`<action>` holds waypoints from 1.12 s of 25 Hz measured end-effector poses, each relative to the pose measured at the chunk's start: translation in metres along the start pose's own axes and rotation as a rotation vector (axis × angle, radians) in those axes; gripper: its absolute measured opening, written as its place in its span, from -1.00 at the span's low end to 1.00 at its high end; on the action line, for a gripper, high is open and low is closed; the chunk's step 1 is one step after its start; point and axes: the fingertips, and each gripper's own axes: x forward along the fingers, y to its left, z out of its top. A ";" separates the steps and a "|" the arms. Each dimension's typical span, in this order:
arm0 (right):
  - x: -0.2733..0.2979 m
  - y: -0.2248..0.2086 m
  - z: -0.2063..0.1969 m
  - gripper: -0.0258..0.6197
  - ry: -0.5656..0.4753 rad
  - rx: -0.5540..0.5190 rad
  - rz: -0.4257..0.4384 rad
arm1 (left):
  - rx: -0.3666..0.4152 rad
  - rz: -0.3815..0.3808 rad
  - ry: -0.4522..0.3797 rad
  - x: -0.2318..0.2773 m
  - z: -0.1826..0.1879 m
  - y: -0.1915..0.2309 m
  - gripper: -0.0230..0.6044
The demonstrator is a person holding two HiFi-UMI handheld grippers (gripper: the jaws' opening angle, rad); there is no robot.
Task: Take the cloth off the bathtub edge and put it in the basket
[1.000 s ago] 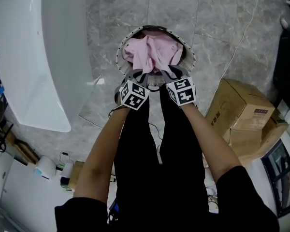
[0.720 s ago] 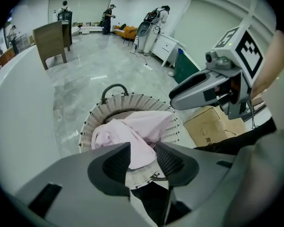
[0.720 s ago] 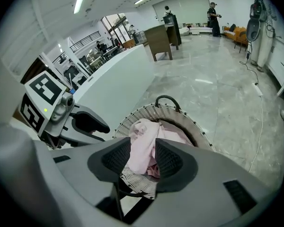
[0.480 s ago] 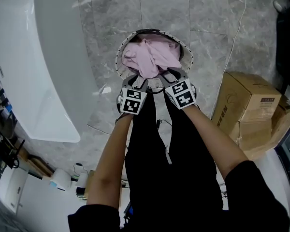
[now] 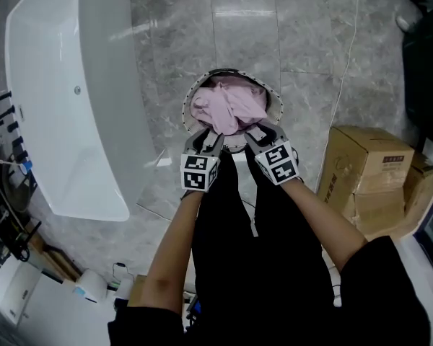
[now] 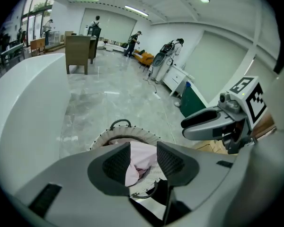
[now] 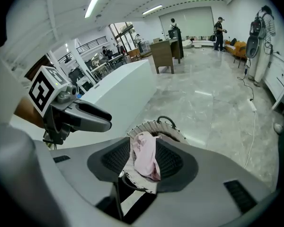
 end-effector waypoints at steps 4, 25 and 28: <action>-0.049 0.011 0.040 -0.36 -0.084 0.012 -0.022 | -0.032 -0.018 -0.101 -0.048 0.039 -0.025 -0.35; -0.282 0.120 0.275 -0.29 -0.594 -0.070 0.048 | -0.122 0.018 -0.760 -0.349 0.256 -0.063 -0.35; -0.306 0.129 0.296 -0.27 -0.647 -0.079 0.052 | -0.033 0.034 -0.808 -0.382 0.276 -0.077 -0.35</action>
